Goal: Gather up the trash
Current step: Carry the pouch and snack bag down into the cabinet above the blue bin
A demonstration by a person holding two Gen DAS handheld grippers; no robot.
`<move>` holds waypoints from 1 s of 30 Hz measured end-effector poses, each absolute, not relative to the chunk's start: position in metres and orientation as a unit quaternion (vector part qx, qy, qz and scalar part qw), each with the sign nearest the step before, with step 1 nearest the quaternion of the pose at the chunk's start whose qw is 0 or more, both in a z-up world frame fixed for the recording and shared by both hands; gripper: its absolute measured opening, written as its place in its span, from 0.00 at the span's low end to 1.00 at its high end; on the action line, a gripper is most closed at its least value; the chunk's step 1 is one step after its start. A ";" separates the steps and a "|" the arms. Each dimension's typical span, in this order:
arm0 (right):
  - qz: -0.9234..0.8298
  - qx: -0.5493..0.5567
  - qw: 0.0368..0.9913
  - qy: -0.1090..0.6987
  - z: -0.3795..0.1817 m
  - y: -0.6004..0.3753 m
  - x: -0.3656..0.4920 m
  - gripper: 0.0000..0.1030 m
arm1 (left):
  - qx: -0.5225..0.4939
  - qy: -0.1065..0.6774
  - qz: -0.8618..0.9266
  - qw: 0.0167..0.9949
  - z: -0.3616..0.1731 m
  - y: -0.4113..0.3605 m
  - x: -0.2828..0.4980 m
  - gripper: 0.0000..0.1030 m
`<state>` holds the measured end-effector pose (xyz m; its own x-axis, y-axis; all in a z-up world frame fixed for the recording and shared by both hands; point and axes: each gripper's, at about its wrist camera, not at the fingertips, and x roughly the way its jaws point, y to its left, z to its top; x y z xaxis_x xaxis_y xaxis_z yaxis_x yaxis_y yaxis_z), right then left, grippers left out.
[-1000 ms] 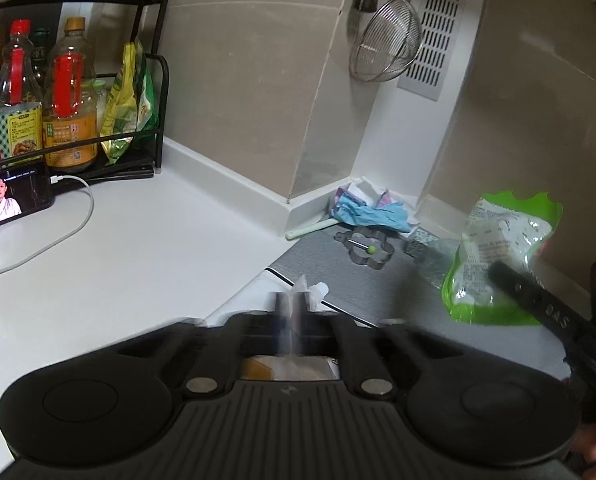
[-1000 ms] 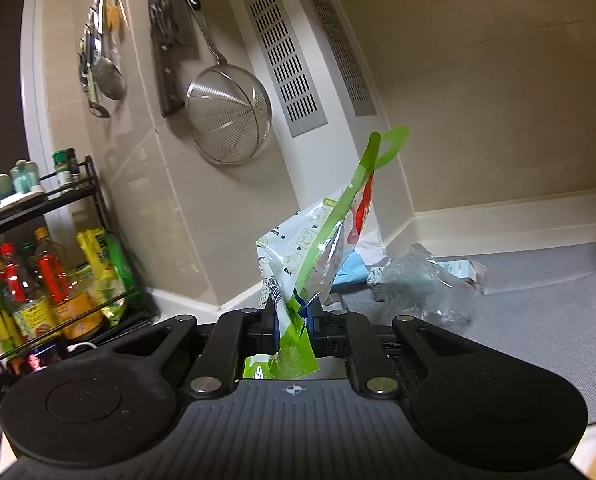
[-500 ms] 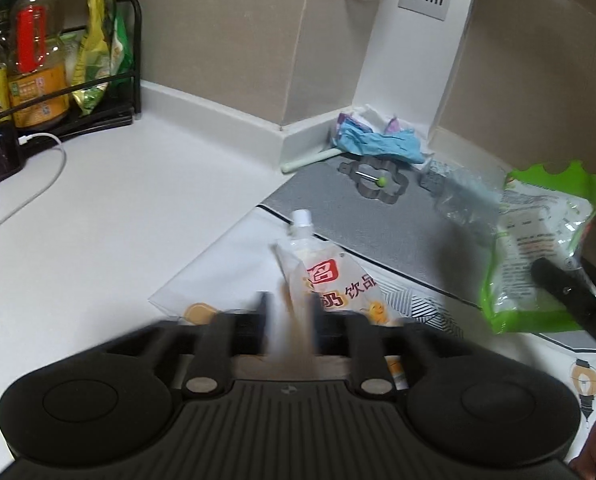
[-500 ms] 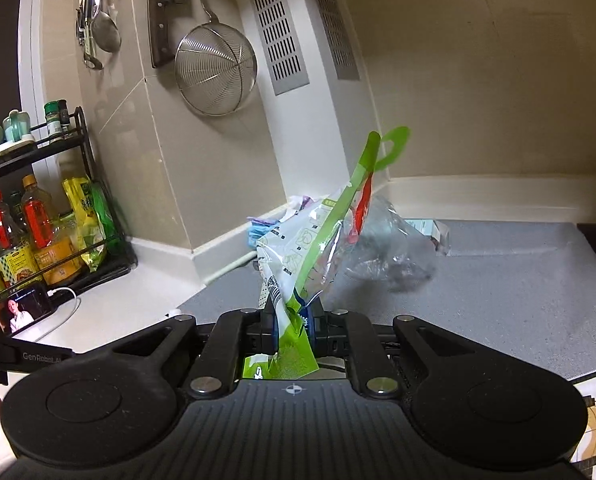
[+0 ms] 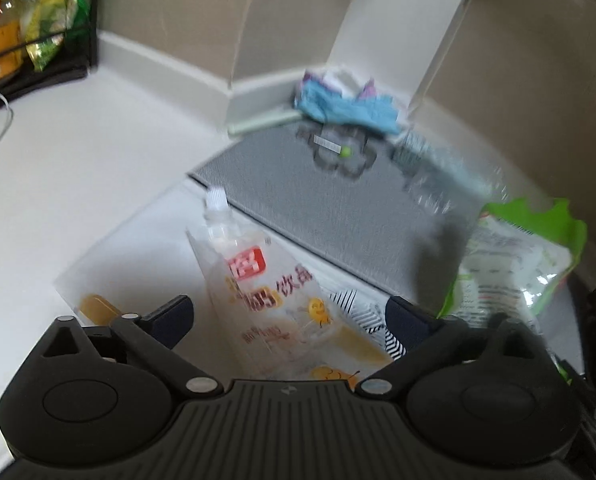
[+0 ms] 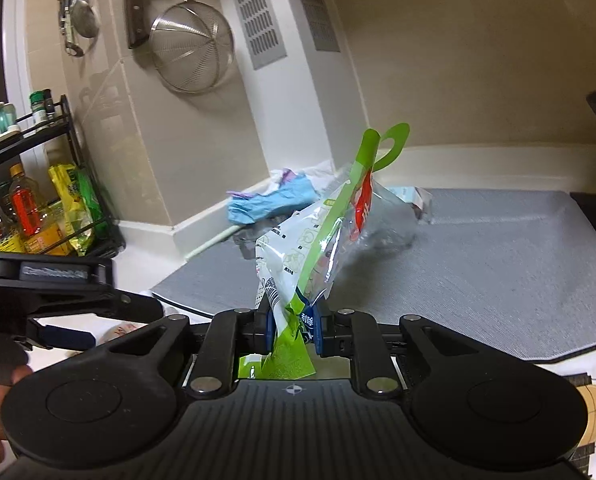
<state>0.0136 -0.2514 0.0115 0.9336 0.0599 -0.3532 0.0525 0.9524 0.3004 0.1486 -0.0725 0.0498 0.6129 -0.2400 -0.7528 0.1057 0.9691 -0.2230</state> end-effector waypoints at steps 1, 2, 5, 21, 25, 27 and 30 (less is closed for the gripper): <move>0.001 0.156 0.970 0.184 0.010 -0.253 0.013 0.19 | -0.072 0.436 -0.087 0.893 0.046 -0.074 0.149 0.69; 0.001 0.156 0.970 0.186 0.009 -0.254 0.013 0.19 | -0.064 0.440 -0.078 0.892 0.045 -0.074 0.149 0.58; 0.004 0.156 0.971 0.184 0.009 -0.256 0.008 0.19 | -0.072 0.432 -0.061 0.897 0.051 -0.066 0.142 0.45; 0.091 0.103 0.984 0.113 0.047 -0.222 -0.122 0.18 | -0.010 0.294 -0.070 0.953 0.112 -0.009 -0.057 0.10; 0.111 0.083 0.981 0.134 0.037 -0.202 -0.147 0.18 | -0.019 0.314 -0.064 0.947 0.096 -0.002 -0.082 0.10; 0.121 0.082 0.978 0.148 0.032 -0.194 -0.158 0.18 | -0.025 0.322 -0.064 0.944 0.087 0.007 -0.102 0.10; 0.140 0.076 0.972 0.174 0.020 -0.182 -0.177 0.18 | -0.014 0.329 -0.052 0.943 0.075 0.018 -0.128 0.10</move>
<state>-0.1774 -0.1819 0.0201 0.9006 0.2980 -0.3164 -0.2451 0.9494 0.1963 -0.1281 0.0179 0.0746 0.7785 -0.1071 -0.6184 0.0885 0.9942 -0.0608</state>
